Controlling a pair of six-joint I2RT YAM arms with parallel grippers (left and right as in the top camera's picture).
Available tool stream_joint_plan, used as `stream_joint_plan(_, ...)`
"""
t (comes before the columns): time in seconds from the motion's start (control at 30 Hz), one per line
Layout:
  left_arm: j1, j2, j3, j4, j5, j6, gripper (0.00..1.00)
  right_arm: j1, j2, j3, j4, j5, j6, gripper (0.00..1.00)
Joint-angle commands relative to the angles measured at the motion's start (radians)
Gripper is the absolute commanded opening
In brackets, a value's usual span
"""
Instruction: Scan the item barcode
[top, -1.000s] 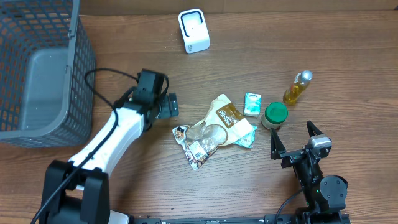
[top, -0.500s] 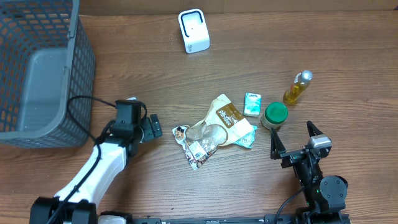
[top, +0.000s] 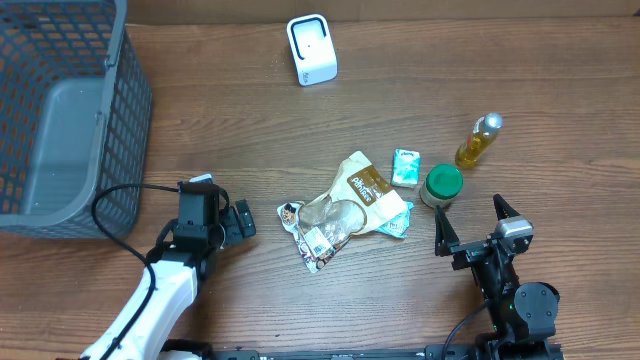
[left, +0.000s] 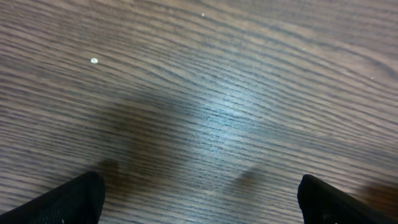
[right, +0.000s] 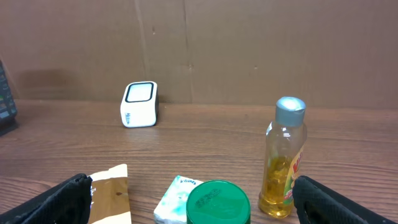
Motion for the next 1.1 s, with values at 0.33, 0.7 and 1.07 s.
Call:
stream_joint_plan(0.33,0.007,-0.143,-0.226,0.311,-0.010,0.057,1.00,-0.002,-0.011,-0.011,0.004,0.001,-0.004,1.00)
stream_joint_plan(0.7,0.007,-0.298,-0.451,0.613,-0.005,0.127,0.99,-0.002,-0.011,-0.011,0.004,0.001,-0.004,1.00)
stream_joint_plan(1.07,0.007,-0.392,-0.452,0.521,-0.006,0.135,1.00,-0.002,-0.011,-0.011,0.004,0.001,-0.004,1.00)
